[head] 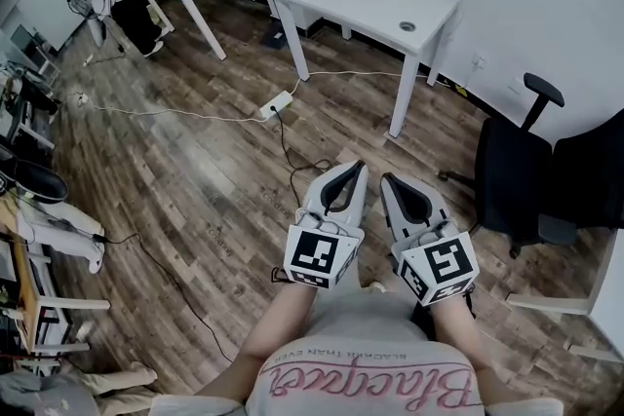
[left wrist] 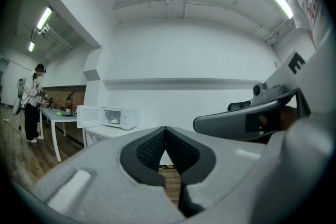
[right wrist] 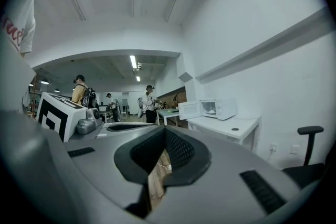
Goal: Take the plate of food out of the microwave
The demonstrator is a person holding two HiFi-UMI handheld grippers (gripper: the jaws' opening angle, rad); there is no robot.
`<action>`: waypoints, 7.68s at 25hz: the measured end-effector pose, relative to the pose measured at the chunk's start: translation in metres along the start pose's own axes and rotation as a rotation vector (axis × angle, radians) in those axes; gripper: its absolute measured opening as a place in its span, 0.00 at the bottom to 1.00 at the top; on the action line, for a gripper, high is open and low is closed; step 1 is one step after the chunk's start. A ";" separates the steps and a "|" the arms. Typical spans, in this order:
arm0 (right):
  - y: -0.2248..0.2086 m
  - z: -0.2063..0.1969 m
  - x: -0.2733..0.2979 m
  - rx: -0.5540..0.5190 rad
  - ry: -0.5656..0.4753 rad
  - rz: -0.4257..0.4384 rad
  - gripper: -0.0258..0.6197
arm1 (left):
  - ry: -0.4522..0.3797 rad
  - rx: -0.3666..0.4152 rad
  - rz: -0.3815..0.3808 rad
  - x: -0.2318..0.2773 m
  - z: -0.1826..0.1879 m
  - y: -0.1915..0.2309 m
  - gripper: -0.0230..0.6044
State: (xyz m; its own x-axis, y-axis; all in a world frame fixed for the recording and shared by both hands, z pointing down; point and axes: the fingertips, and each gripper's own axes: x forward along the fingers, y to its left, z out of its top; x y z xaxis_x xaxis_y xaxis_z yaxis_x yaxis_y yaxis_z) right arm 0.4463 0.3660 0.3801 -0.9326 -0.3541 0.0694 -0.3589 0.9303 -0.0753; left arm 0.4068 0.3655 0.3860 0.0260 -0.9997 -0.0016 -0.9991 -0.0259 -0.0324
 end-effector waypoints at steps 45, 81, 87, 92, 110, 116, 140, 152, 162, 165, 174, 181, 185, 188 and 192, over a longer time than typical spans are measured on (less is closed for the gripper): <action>-0.062 0.032 0.282 -0.078 0.057 -0.058 0.08 | 0.030 -0.027 -0.087 0.148 -0.007 0.240 0.04; -0.083 0.029 0.333 0.001 0.030 -0.063 0.06 | -0.002 -0.031 -0.044 0.170 -0.006 0.297 0.04; -0.106 0.036 0.357 -0.003 0.028 -0.052 0.06 | 0.003 -0.046 -0.007 0.193 -0.006 0.319 0.04; -0.128 0.037 0.377 -0.009 0.039 -0.035 0.06 | -0.002 -0.056 -0.015 0.221 -0.005 0.327 0.04; -0.206 0.054 0.452 -0.050 0.053 0.006 0.06 | -0.001 -0.060 -0.029 0.332 -0.001 0.363 0.04; -0.232 0.065 0.472 -0.059 0.042 0.018 0.06 | -0.006 -0.054 -0.043 0.367 0.005 0.370 0.04; -0.311 0.075 0.547 -0.047 0.026 0.078 0.06 | 0.019 -0.020 -0.054 0.470 -0.002 0.398 0.04; -0.323 0.064 0.549 -0.008 0.031 0.078 0.06 | 0.035 -0.046 -0.051 0.480 -0.015 0.393 0.04; -0.331 0.059 0.563 0.023 0.039 0.090 0.06 | 0.033 -0.062 -0.051 0.497 -0.021 0.402 0.04; -0.335 0.057 0.571 0.033 0.038 0.083 0.06 | 0.040 -0.083 -0.054 0.502 -0.026 0.410 0.04; -0.349 0.065 0.606 0.054 0.024 0.046 0.06 | 0.023 -0.089 -0.051 0.519 -0.021 0.448 0.04; -0.352 0.067 0.635 0.085 0.019 0.022 0.06 | 0.014 -0.098 -0.076 0.534 -0.018 0.480 0.04; -0.355 0.069 0.656 0.089 0.023 -0.003 0.06 | 0.019 -0.101 -0.097 0.545 -0.019 0.500 0.04; -0.361 0.072 0.673 0.100 0.015 -0.028 0.06 | 0.019 -0.103 -0.121 0.555 -0.018 0.514 0.04; -0.362 0.072 0.697 0.107 0.018 -0.052 0.06 | 0.020 -0.105 -0.153 0.567 -0.016 0.532 0.04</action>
State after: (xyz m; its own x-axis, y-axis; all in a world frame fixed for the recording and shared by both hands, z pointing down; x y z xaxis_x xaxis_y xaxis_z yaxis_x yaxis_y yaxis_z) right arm -0.0769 -0.2250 0.3844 -0.9122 -0.3989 0.0936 -0.4095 0.8950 -0.1767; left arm -0.1107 -0.2149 0.3834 0.1785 -0.9838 0.0150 -0.9814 -0.1769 0.0741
